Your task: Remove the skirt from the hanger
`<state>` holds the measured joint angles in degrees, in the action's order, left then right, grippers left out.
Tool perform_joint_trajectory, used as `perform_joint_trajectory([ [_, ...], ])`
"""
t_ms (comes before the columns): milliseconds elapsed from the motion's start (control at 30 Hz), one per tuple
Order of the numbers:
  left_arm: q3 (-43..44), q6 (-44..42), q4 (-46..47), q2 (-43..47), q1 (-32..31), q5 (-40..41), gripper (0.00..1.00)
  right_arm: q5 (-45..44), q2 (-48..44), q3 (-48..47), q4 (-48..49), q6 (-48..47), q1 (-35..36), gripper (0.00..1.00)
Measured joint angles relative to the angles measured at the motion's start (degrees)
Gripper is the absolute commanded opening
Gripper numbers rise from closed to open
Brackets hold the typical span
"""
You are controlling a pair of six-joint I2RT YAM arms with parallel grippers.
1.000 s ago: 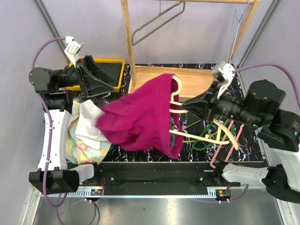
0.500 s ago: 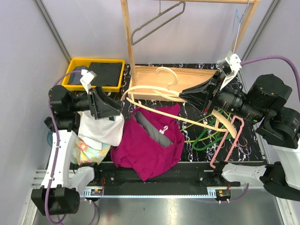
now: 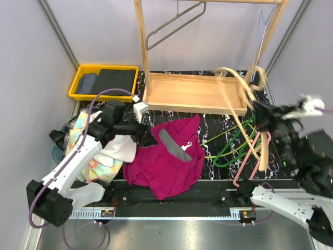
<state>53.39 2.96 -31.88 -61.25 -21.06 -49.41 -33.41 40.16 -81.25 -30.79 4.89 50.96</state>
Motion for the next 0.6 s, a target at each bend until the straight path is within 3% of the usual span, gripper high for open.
perform_joint_trajectory([
  [67,2.1,-4.1,-1.9,-1.7,-4.8,10.3,0.85,-12.9,-8.1,9.4,2.3,2.1,-0.1,0.00],
  [133,3.8,-8.5,-3.1,-3.9,-9.6,19.3,0.90,-23.8,-16.1,17.7,4.5,5.0,-0.2,0.08],
  [267,5.8,-15.0,-4.4,-10.9,-17.0,30.7,0.95,-40.2,-25.7,30.1,5.7,10.9,-0.3,0.17],
  [367,8.8,-17.8,-6.7,-19.6,-20.0,35.8,0.99,-45.2,-25.9,33.7,5.8,13.8,-0.3,0.34],
  [500,14.9,-19.9,-9.7,-30.9,-20.5,39.9,0.99,-48.2,-23.6,35.4,6.6,16.7,-0.3,0.41],
  [600,16.7,-21.6,-11.0,-34.4,-20.3,41.5,0.99,-49.0,-22.1,37.4,7.4,19.0,-0.3,0.48],
])
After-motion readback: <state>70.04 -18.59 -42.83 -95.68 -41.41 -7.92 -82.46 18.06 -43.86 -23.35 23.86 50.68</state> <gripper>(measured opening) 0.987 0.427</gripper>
